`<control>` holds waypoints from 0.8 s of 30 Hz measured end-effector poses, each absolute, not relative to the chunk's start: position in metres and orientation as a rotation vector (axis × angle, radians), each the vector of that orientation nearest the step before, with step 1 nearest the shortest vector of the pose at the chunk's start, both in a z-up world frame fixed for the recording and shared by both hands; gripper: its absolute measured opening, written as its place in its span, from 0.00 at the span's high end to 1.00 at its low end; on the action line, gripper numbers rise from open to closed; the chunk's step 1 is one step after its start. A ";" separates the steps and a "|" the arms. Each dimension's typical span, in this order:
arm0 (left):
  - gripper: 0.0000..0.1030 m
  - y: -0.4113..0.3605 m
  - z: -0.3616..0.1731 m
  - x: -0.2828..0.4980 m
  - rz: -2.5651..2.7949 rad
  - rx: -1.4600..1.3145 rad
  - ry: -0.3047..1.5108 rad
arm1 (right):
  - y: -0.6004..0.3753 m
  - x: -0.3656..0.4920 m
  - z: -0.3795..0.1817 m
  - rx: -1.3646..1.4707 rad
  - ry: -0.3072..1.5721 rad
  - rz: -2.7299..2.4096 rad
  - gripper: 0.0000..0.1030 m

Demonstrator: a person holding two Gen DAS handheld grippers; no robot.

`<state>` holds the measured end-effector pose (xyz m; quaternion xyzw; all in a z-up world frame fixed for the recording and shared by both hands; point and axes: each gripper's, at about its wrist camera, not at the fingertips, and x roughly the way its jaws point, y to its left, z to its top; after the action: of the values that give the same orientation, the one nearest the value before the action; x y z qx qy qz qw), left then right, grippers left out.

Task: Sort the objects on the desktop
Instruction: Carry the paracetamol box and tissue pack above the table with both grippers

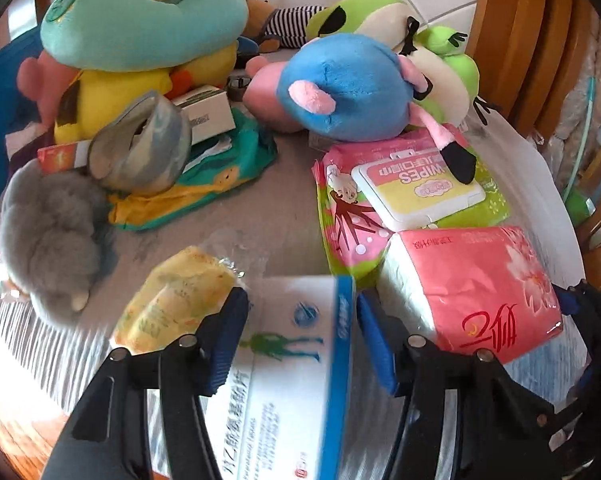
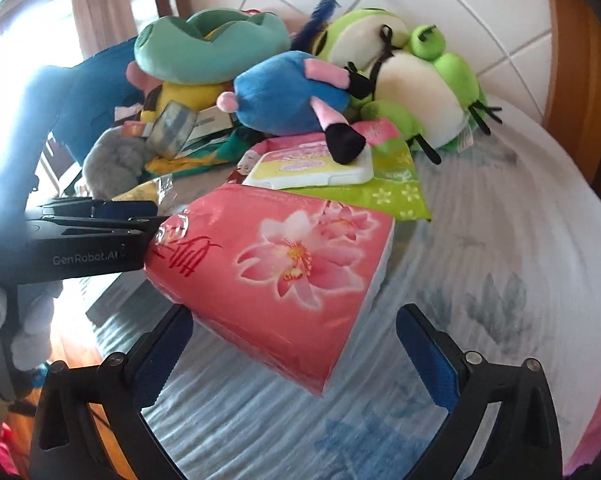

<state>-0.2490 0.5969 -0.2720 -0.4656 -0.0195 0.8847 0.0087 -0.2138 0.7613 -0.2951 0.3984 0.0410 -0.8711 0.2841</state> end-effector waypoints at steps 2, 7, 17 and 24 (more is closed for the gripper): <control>0.45 0.596 -0.274 -0.250 2.751 -1.448 -0.046 | 0.755 -0.214 -0.298 1.077 0.118 -2.332 0.00; 0.21 0.581 -0.282 -0.249 2.740 -1.488 0.006 | 0.746 -0.212 -0.308 1.118 0.123 -2.349 0.00; 0.12 0.586 -0.291 -0.241 2.679 -1.570 0.132 | 0.762 -0.205 -0.291 1.132 0.029 -2.404 0.00; 0.12 0.573 -0.287 -0.231 2.686 -1.566 0.110 | 0.746 -0.199 -0.284 1.113 -0.005 -2.436 0.00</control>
<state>-0.2311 0.5730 -0.2870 -0.5033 0.0354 0.8633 0.0152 -0.1986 0.7456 -0.2845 0.4045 -0.0019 -0.8852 0.2296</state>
